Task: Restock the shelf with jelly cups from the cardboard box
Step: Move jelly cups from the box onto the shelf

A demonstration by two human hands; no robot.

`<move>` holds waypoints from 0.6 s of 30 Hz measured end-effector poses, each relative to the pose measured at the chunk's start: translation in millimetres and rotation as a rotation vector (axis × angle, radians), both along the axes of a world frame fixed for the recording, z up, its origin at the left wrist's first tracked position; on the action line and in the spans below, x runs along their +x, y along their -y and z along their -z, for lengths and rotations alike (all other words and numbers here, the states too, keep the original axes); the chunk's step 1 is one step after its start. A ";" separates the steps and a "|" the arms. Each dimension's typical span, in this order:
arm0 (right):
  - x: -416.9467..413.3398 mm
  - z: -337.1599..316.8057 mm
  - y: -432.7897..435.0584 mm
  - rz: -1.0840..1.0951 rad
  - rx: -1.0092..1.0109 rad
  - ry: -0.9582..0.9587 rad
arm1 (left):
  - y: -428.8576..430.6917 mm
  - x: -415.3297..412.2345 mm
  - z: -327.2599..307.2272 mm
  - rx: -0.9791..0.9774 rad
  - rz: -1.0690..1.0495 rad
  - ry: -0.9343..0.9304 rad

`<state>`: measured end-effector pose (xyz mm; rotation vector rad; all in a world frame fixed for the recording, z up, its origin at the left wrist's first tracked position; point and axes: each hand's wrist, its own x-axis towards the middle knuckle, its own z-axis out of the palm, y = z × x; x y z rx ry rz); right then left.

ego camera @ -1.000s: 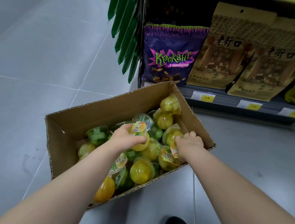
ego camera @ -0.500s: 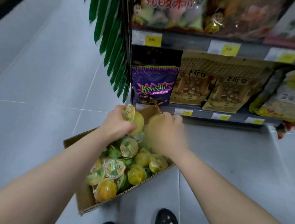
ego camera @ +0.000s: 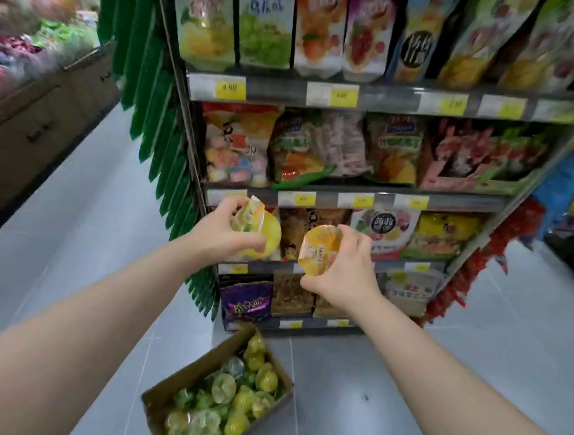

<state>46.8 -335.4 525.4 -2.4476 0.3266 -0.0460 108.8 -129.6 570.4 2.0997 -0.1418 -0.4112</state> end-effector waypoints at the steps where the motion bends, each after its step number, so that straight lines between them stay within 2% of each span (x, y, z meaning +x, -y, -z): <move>1: -3.9 -24.0 9.1 -0.005 -0.010 0.031 | 7.5 -3.0 -25.4 0.008 0.023 0.032; 6: -21.5 -126.5 60.6 -0.051 -0.090 0.186 | 53.8 -17.6 -123.7 0.001 0.043 0.240; 12: -39.0 -219.8 116.3 -0.148 -0.180 0.378 | 98.9 -40.2 -201.5 -0.070 -0.040 0.407; 15: -40.0 -254.2 133.2 -0.151 -0.153 0.472 | 109.1 -49.2 -230.7 -0.120 -0.091 0.463; 18: -32.9 -277.6 136.3 -0.123 -0.041 0.582 | 110.5 -50.4 -252.8 -0.131 -0.198 0.509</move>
